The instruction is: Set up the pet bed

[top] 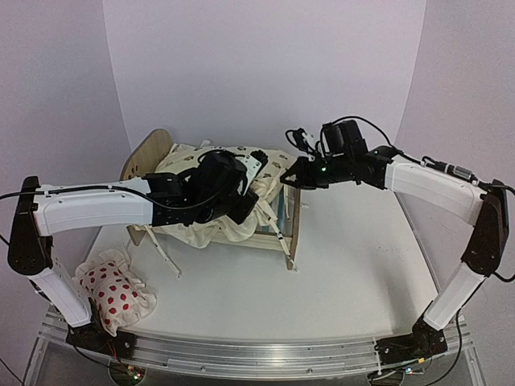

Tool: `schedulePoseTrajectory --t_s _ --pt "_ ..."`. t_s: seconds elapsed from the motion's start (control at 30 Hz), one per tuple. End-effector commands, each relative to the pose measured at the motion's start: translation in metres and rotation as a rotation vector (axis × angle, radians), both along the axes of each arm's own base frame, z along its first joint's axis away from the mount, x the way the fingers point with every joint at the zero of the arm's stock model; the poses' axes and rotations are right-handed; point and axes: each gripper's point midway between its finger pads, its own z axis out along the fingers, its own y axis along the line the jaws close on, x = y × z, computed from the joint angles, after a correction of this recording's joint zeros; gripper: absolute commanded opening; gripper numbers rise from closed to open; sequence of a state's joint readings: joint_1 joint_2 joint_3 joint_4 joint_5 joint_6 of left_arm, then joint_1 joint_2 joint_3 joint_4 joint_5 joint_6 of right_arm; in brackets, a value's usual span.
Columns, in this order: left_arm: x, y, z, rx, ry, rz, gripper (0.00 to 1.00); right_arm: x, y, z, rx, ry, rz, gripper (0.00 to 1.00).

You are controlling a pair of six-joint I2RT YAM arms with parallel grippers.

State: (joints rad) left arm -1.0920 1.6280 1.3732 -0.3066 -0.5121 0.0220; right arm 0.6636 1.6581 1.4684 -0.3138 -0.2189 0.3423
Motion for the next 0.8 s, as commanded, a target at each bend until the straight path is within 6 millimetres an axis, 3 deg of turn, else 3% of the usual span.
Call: schedulePoseTrajectory --t_s 0.0,0.23,0.43,0.63,0.77 --pt "-0.001 0.017 0.038 -0.110 -0.046 0.055 0.00 -0.004 -0.010 -0.043 -0.053 0.084 -0.056 0.00" --pt "-0.003 0.017 0.035 -0.117 -0.038 0.048 0.00 -0.015 -0.019 -0.092 -0.101 0.202 -0.093 0.00" --pt "-0.004 0.017 0.032 -0.119 -0.032 0.043 0.00 -0.021 -0.018 -0.112 -0.131 0.245 -0.116 0.00" --pt "-0.004 0.016 0.027 -0.113 -0.026 0.041 0.00 -0.037 -0.007 -0.129 -0.176 0.277 -0.093 0.00" --pt "-0.004 0.015 0.023 -0.107 -0.021 0.038 0.00 -0.048 -0.010 -0.139 -0.252 0.293 -0.102 0.03"
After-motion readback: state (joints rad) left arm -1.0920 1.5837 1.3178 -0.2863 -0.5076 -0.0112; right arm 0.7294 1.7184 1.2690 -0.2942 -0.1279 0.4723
